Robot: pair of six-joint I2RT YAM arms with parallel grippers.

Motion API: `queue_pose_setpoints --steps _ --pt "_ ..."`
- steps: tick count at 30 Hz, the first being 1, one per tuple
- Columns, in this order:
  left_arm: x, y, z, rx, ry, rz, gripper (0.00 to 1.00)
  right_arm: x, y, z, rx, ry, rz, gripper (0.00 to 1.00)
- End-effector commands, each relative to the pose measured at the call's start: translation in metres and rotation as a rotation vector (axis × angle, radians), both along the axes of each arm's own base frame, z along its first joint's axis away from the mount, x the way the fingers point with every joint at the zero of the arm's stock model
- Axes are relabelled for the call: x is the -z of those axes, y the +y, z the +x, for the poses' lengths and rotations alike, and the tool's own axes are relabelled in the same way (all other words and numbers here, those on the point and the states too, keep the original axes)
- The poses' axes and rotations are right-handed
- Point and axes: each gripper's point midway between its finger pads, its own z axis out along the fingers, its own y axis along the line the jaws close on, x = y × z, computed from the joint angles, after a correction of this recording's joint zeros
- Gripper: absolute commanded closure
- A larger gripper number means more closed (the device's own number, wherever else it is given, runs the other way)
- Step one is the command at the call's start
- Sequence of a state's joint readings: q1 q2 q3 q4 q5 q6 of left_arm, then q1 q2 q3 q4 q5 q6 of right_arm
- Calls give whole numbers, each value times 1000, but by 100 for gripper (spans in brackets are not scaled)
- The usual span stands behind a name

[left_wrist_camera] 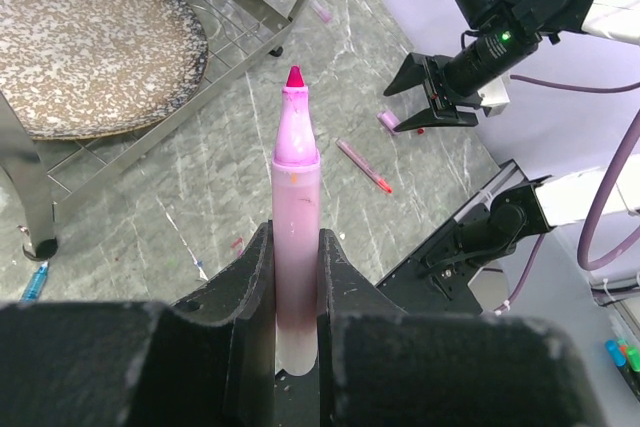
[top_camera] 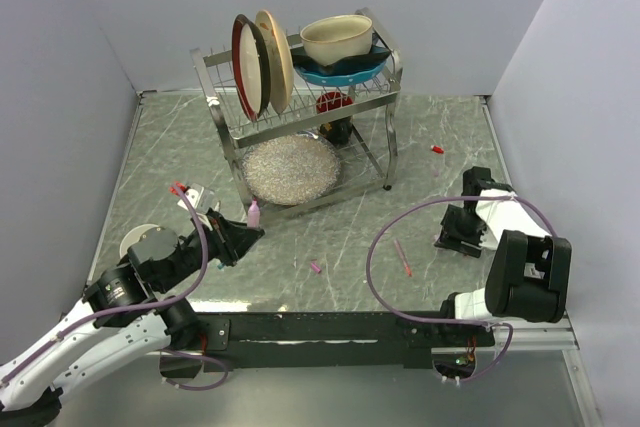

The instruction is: Insert the pens into the pen caps

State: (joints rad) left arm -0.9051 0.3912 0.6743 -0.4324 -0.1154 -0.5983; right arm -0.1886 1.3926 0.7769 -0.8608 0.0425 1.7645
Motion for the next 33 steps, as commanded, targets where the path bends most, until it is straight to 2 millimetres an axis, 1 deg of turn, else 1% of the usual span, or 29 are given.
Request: queue_pose_setpoints --steps 1,5,12,14,16,17,18,23,25,26,27,29,30,31,32,33 --pt "-12 2 1 -13 -19 -36 99 4 -13 -6 52 30 -52 29" --pt "-11 2 1 -16 -18 -35 99 8 -13 -7 52 37 -47 29" --pt "-11 1 2 -18 -17 -36 99 23 -8 -10 41 59 -23 30" --pt "-10 1 2 -18 -16 -35 99 25 -9 -12 26 82 -28 31" --pt "-10 1 3 -20 -14 -35 99 26 -12 -14 -4 98 -47 34" --pt "-10 0 3 -20 -13 -36 99 27 -14 -12 -19 91 -56 37" --pt "-10 0 3 -20 -12 -37 99 30 -14 -13 -46 97 -58 43" --pt "-9 0 2 -18 -9 -44 99 41 -17 -19 -131 139 -79 54" --pt "-9 0 2 -20 -7 -46 99 45 -18 -23 -167 161 -81 61" --pt "-9 0 2 -20 -7 -46 99 46 -18 -21 -180 153 -83 64" --pt "-9 0 2 -20 -6 -47 99 48 -17 -24 -215 156 -83 73" --pt "-10 1 2 -24 -8 -48 99 48 -19 -22 -253 145 -97 82" --pt "-9 2 2 -27 -6 -45 99 46 -21 -22 -298 141 -109 91" --pt "-10 3 2 -31 -6 -47 99 44 -23 -21 -321 134 -123 96" --pt "-9 3 2 -34 -3 -44 99 40 -26 -16 -346 120 -140 100" --pt "-8 4 3 -39 -1 -44 99 33 -26 -11 -417 88 -156 100"
